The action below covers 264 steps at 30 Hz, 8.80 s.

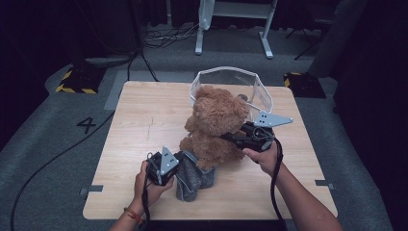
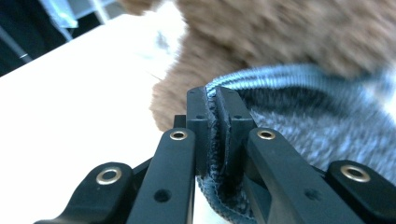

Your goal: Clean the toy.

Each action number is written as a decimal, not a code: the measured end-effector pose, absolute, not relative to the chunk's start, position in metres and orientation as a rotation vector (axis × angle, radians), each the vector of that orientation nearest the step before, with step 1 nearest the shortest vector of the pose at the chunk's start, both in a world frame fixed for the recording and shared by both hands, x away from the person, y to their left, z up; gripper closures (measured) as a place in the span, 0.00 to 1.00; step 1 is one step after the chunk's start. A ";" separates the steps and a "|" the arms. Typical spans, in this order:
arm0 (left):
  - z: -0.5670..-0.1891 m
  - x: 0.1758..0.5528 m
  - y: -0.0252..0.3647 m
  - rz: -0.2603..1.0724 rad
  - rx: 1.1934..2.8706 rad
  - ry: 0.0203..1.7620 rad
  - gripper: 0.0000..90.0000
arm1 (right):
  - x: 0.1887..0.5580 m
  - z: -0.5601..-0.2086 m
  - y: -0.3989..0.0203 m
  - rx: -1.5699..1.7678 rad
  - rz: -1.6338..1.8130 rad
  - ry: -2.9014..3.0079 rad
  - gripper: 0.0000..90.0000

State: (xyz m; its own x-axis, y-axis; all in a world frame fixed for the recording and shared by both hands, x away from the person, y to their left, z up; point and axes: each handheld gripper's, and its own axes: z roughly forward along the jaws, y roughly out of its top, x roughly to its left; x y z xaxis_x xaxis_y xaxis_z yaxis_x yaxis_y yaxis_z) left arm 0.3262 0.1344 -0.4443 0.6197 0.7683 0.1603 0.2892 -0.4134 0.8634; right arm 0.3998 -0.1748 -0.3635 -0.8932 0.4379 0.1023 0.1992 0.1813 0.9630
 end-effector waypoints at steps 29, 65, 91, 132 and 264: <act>-0.391 0.356 0.143 0.686 1.818 0.781 0.94 | 0.381 -0.373 -0.191 0.494 1.828 2.327 0.65; -0.327 0.308 0.099 0.682 1.744 0.432 0.95 | 0.378 -0.393 -0.208 0.552 1.779 2.310 0.65; -0.443 0.328 0.059 0.428 2.120 0.529 0.95 | 0.384 -0.387 -0.237 0.633 1.841 2.201 0.65; -0.401 0.347 0.098 0.638 1.896 0.645 0.99 | 0.383 -0.393 -0.234 0.624 1.774 2.218 0.65; -0.439 0.411 0.204 0.689 1.780 1.152 0.29 | 0.369 -0.413 -0.267 0.632 1.636 2.313 0.62</act>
